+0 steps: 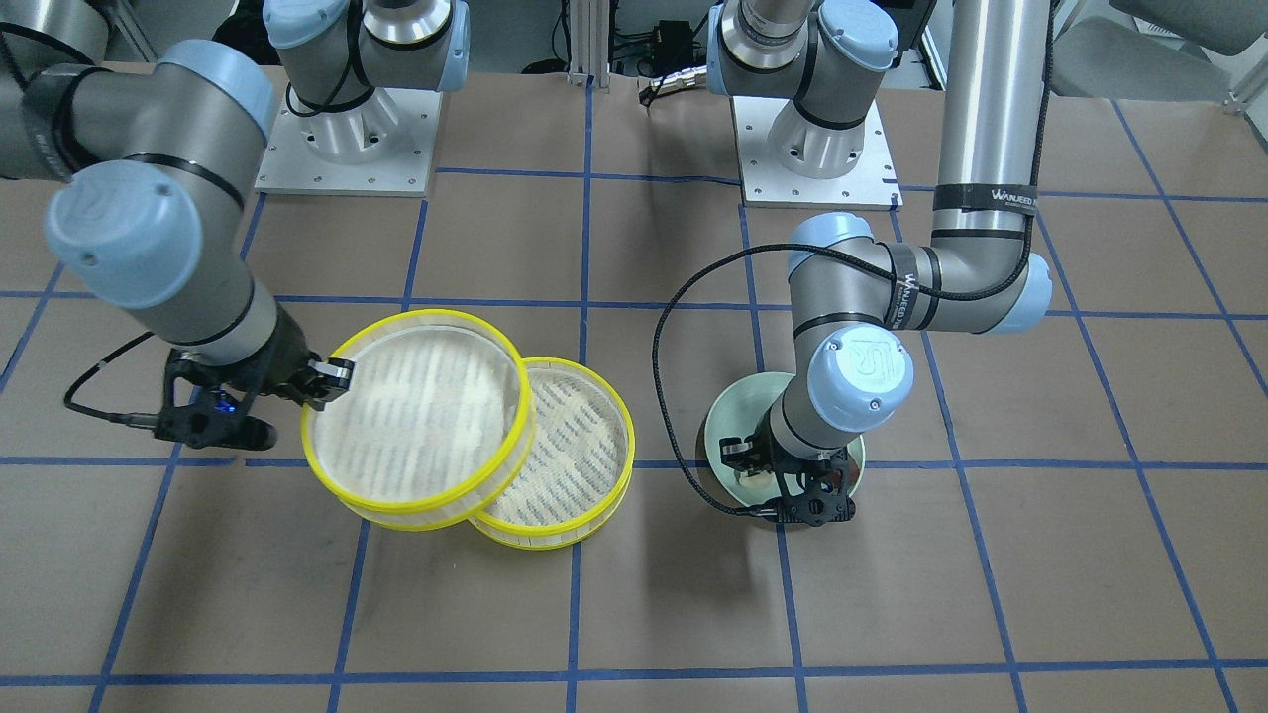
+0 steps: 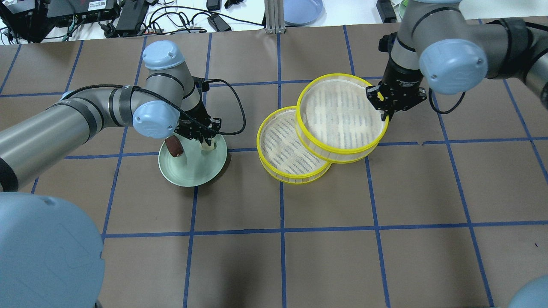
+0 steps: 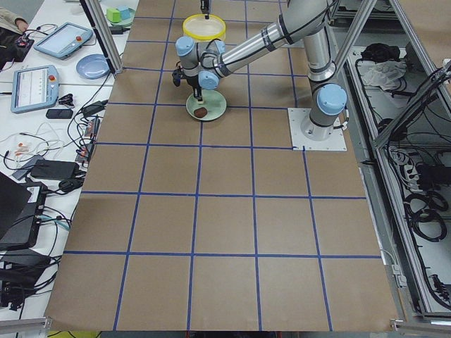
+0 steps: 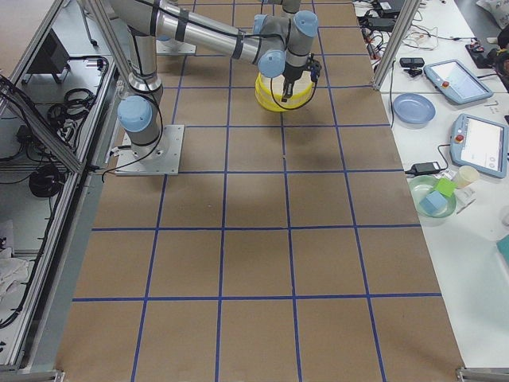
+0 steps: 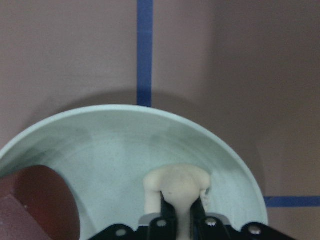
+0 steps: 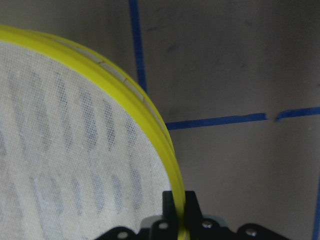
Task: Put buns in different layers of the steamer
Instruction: 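Set the top tier down with the right gripper while the left lifts the bun, then lower the white bun into the bottom steamer tier and open the left gripper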
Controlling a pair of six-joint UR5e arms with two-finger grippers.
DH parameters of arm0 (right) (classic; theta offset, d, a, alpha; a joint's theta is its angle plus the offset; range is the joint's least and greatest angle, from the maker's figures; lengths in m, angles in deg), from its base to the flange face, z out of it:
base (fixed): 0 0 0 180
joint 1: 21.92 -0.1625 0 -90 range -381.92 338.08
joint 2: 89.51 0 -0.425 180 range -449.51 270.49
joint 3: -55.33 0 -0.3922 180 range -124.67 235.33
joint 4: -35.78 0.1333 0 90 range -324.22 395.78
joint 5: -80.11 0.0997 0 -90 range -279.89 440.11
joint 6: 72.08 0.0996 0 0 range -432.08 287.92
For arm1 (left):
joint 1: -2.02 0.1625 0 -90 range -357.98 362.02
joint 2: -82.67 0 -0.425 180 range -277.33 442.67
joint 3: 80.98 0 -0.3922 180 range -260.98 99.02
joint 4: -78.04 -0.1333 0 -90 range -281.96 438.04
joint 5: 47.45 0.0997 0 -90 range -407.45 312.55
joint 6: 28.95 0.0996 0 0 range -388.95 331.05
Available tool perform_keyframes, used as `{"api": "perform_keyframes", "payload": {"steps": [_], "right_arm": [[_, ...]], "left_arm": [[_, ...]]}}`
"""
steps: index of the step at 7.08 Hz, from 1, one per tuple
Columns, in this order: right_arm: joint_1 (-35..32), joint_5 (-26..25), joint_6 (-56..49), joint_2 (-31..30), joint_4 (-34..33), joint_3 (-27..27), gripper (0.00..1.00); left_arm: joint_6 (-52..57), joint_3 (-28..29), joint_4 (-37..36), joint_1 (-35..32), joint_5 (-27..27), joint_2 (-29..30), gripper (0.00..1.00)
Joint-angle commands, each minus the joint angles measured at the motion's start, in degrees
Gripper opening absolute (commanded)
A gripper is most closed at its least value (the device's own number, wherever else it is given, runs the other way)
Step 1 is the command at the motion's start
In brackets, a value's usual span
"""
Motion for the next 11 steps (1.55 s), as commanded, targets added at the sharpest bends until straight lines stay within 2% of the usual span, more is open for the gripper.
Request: {"api": "perform_keyframes", "payload": {"steps": [1,2,3,4,6,9,10,11], "right_arm": [[9.9,-4.9,-13.7,0.3,1.5,-0.5,0.0],[11.3,-5.2,-14.5,0.3,0.9,-0.5,0.0],[11.6,-7.0,-14.5,0.7,0.7,-0.7,0.0],[11.6,-7.2,-14.5,0.8,0.7,-0.9,0.0],[11.7,-7.1,-14.5,0.8,0.8,-1.0,0.0],[11.7,-7.2,-14.6,0.7,0.0,-2.7,0.0],[11.7,-7.2,-14.6,0.7,0.0,-2.7,0.0],[11.7,-7.2,-14.6,0.7,0.0,-2.8,0.0]], "left_arm": [[0.4,1.0,-0.2,-0.3,0.1,-3.2,0.0],[0.2,2.9,1.2,-1.1,-0.1,-5.7,0.0],[-0.4,5.2,5.4,-2.2,-0.5,-7.6,0.0],[-6.2,7.2,6.7,-5.4,-1.4,-8.0,0.0],[-21.1,8.0,5.7,-14.9,-1.7,-5.2,0.0],[-28.1,8.2,-0.2,-19.6,-1.8,0.3,0.0],[-29.7,8.2,-0.5,-19.8,-1.8,1.0,0.54],[-30.3,8.2,-0.5,-20.1,-1.9,1.4,0.95]]}}
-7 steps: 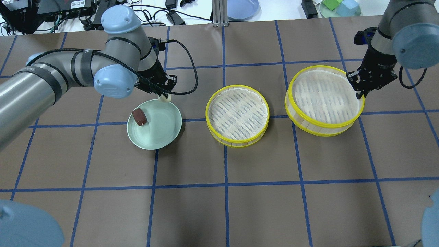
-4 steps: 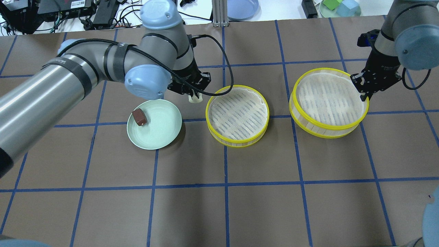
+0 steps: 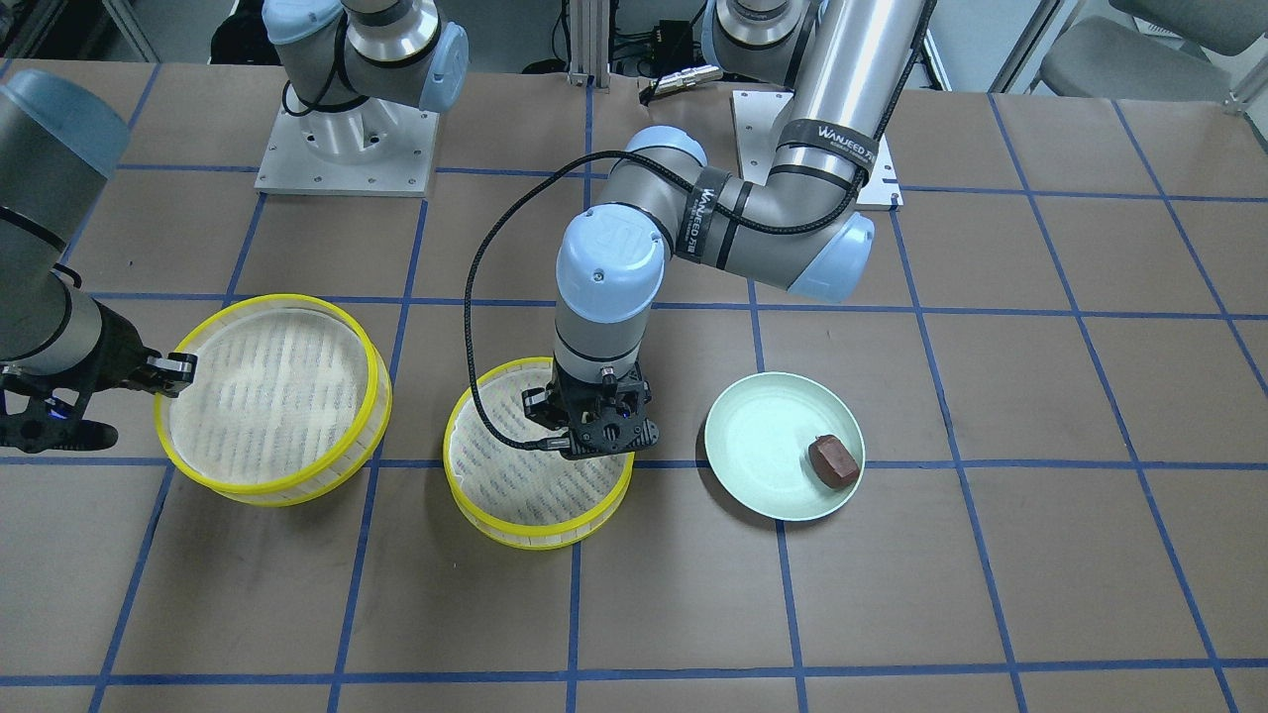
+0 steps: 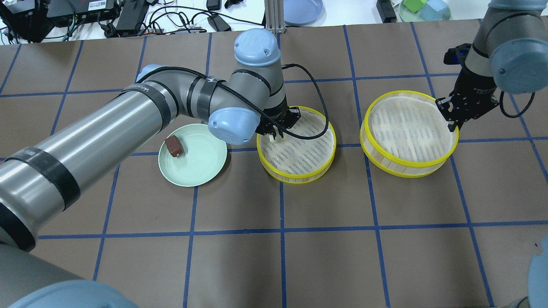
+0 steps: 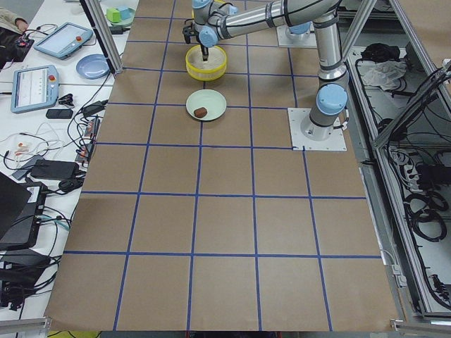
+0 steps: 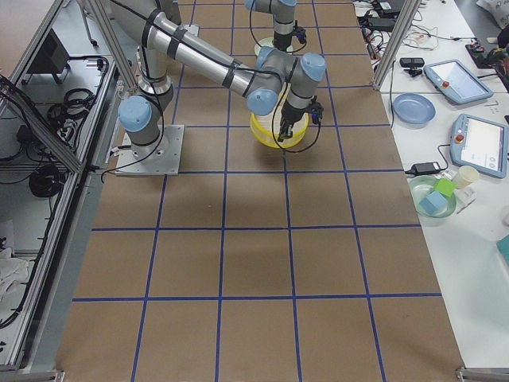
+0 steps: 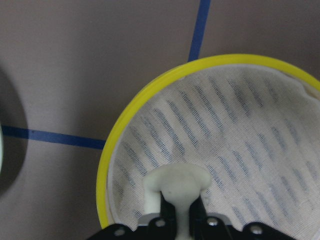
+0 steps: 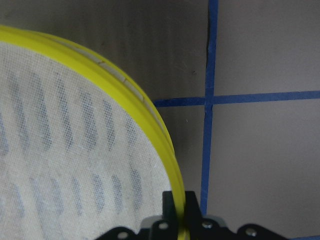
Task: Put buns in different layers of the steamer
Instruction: 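Lower the white bun into the bottom steamer tier and open the left gripper, then stack the top tier back with the right gripper while the left returns to the plate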
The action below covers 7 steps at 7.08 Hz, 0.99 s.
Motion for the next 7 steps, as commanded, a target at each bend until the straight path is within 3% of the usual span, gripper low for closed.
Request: {"api": "perform_keyframes", "payload": {"steps": [1,3,4,5,7], "right_arm": [[0.0,0.1,0.0,-0.1,-0.1,-0.1,0.0],[-0.4,0.2,0.2,-0.5,0.0,-0.1,0.0],[-1.4,0.8,0.9,-0.8,-0.1,-0.1,0.0],[-3.5,1.3,2.8,-0.6,-0.1,0.5,0.0],[-14.2,3.2,15.7,-0.1,-0.5,3.0,0.0]], "left_arm": [[-1.8,0.2,-0.5,-0.6,0.0,0.6,1.0],[-0.7,0.5,-2.6,-0.5,0.3,-0.2,1.0],[4.8,1.2,-2.6,1.3,0.7,-1.5,1.0],[13.1,1.2,-1.8,6.1,1.3,-2.4,1.0],[27.2,0.1,0.7,15.4,2.1,-4.8,1.0]]}}
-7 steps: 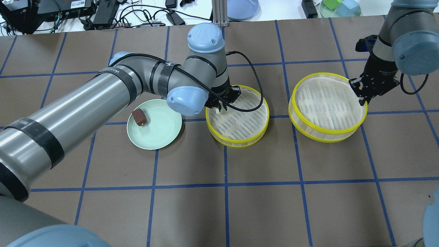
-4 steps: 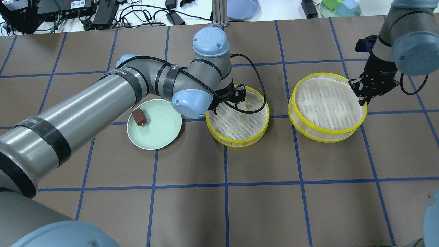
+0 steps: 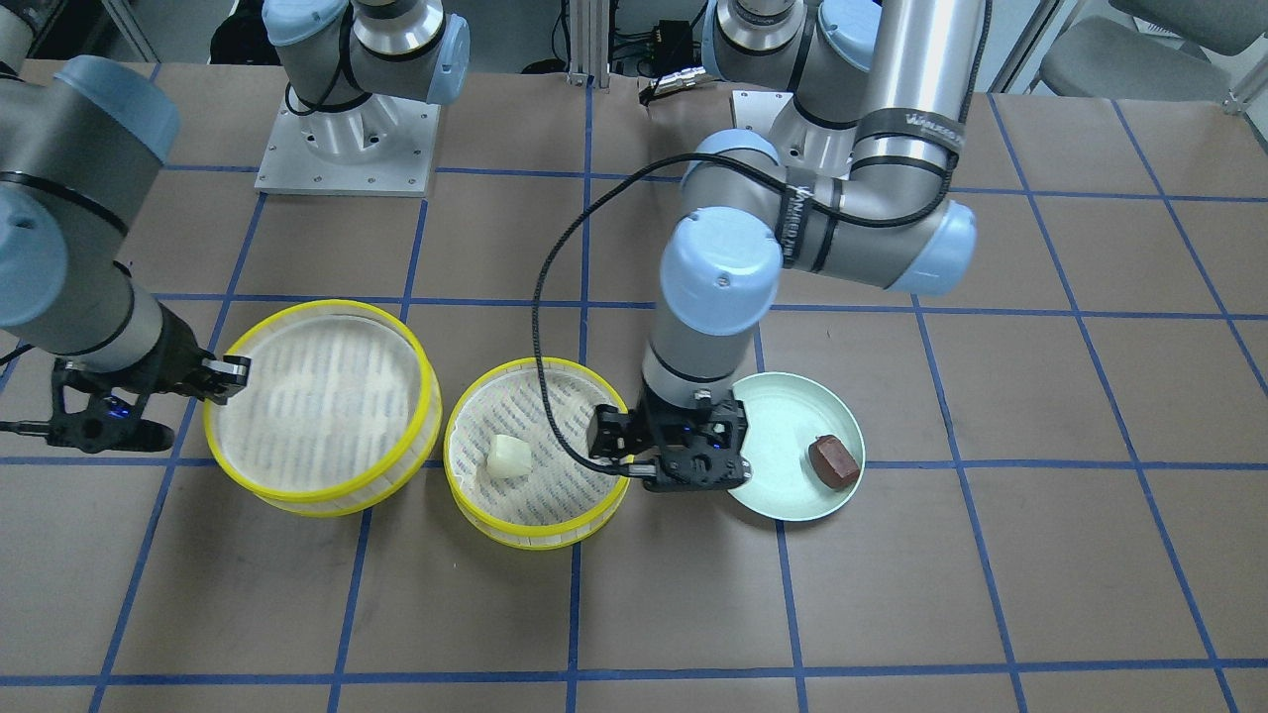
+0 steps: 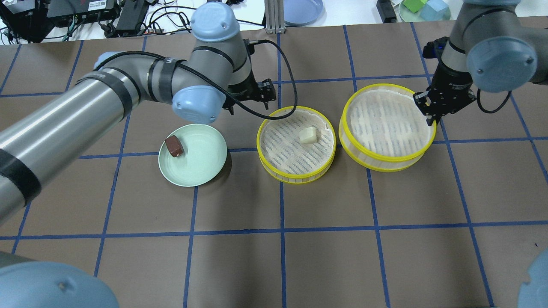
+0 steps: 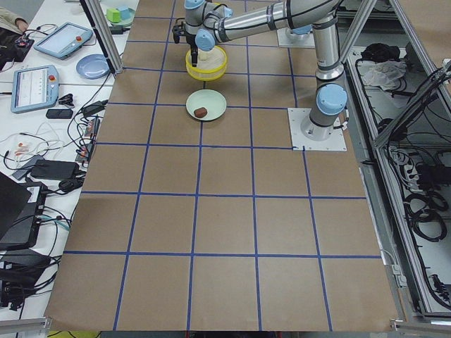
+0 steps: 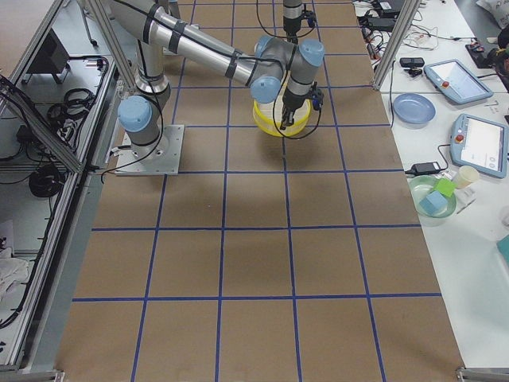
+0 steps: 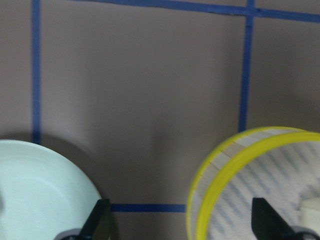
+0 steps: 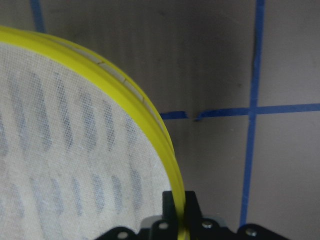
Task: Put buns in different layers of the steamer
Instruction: 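Stack the top tier back with the right gripper while the left returns to the plate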
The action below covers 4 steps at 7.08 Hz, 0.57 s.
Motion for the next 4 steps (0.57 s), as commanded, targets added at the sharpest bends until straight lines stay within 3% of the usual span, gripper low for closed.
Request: {"api": "perform_keyframes", "payload": {"steps": [1,4], "right_arm": [[-10.7,0.9,14.8,1.8,-0.2,2.3,0.0],[-20.0,1.6,22.8,5.9,-4.6,3.3,0.0]], "left_arm": [[12.4,-2.1,1.2,9.8,2.1,-1.4,1.0],[25.1,-9.8,2.3,20.2,1.7,-0.6,1.0]]}}
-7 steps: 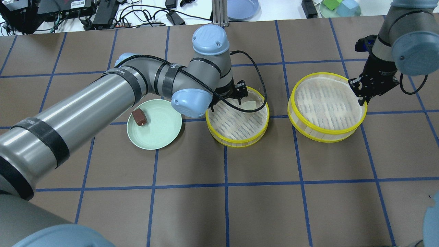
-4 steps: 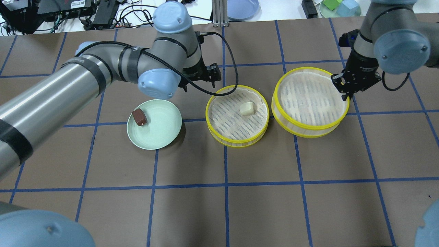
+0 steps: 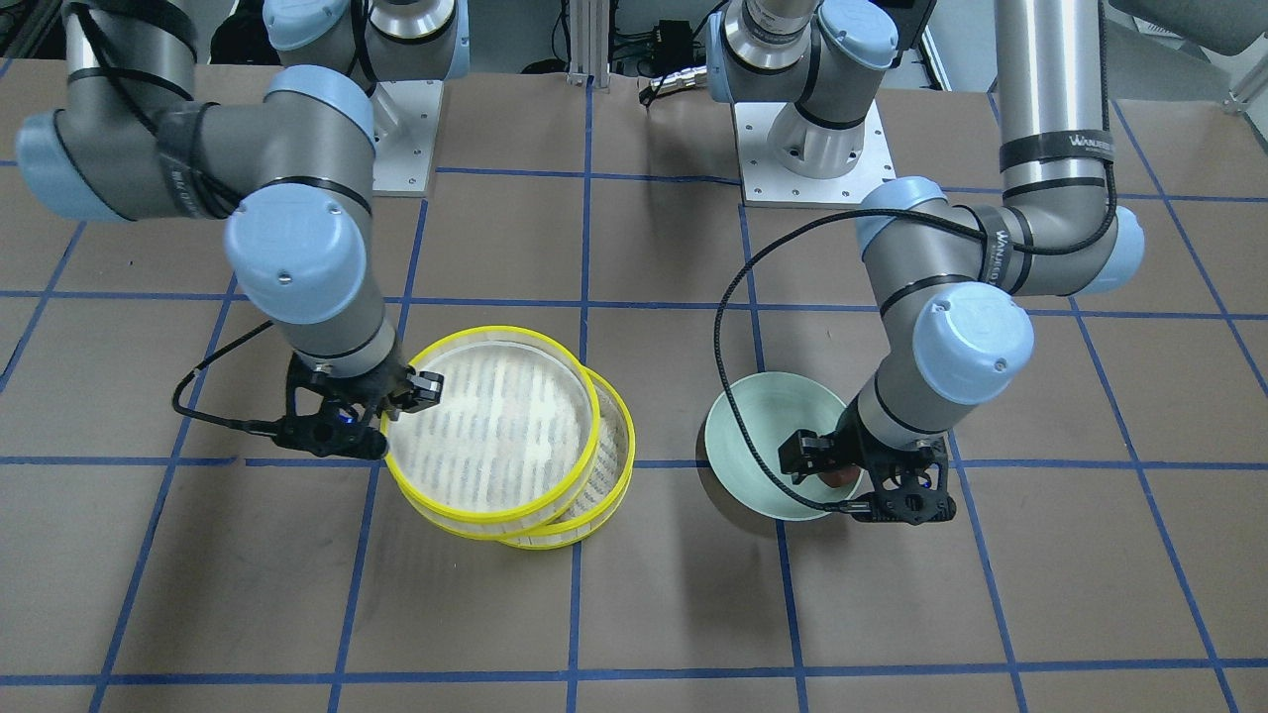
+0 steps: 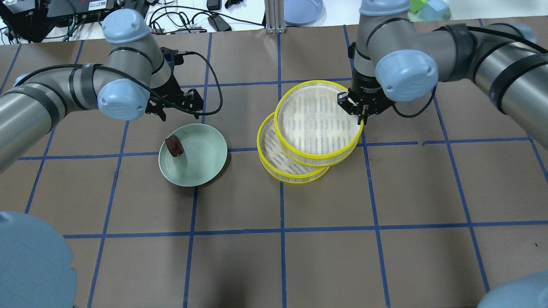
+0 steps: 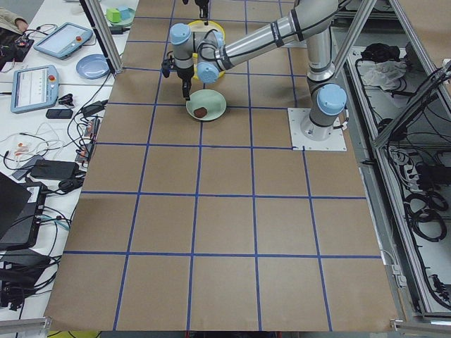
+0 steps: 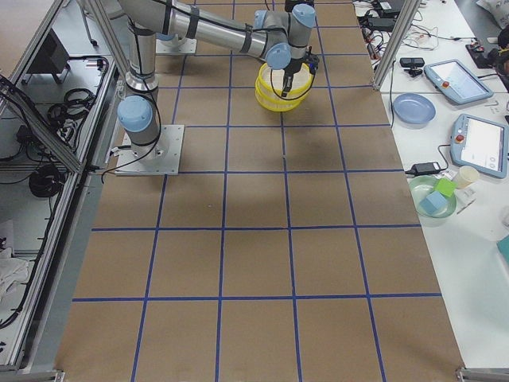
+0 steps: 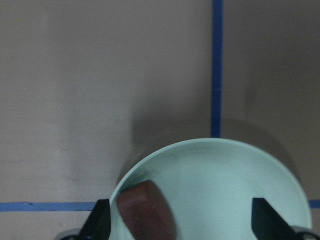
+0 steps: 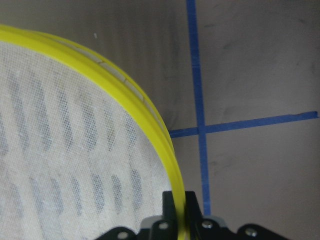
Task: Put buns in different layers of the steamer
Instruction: 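Stack the top tier back with the right gripper while the left returns to the plate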
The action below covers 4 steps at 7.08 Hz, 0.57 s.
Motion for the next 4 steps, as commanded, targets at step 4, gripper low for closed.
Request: {"api": "perform_keyframes", "payload": {"steps": [4], "right_arm": [[-3.6,0.2,2.3,2.7,-1.6,0.1,0.0]], "left_arm": [[-3.4,-2.5,4.7,1.6,-0.7,1.2,1.0]]}}
